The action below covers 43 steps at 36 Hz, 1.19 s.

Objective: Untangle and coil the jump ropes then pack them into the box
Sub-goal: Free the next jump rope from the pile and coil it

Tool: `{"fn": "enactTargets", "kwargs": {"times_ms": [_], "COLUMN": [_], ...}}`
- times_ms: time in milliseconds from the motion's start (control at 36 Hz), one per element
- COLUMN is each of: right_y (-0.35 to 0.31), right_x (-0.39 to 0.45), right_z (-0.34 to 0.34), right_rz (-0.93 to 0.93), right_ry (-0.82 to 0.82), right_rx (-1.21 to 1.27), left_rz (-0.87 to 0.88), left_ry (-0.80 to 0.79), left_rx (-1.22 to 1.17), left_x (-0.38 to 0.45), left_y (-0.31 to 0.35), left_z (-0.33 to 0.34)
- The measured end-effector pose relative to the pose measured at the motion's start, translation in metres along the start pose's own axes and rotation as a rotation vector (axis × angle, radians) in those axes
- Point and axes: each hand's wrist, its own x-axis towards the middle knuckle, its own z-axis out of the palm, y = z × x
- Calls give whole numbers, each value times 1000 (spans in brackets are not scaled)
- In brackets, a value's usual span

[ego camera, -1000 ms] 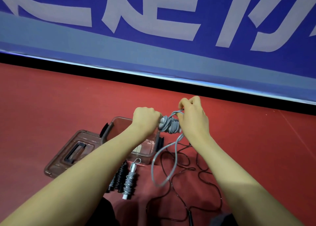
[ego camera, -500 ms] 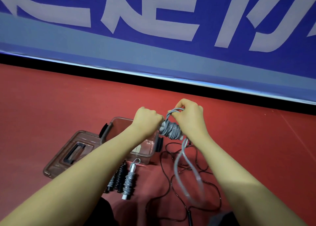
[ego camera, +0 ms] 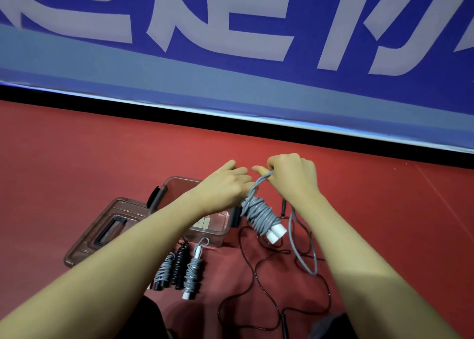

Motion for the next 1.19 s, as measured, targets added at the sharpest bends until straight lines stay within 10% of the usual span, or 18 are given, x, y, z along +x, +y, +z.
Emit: {"fn": "enactTargets", "kwargs": {"times_ms": [417,806,1194], "right_y": [-8,-21,-29], "right_x": [-3,-7,-9], "right_z": [6,9,-1], "right_rz": [81,-233,-286], "right_ry": [31,-128,-164], "right_rx": [170,238,103], "left_rz": [-743,-1121,-890], "left_ry": [261,32,-446], "left_rx": [-744,-466,19], "left_x": [15,22,-1], "left_y": [12,5,-9], "left_z": [-26,-7,10]}}
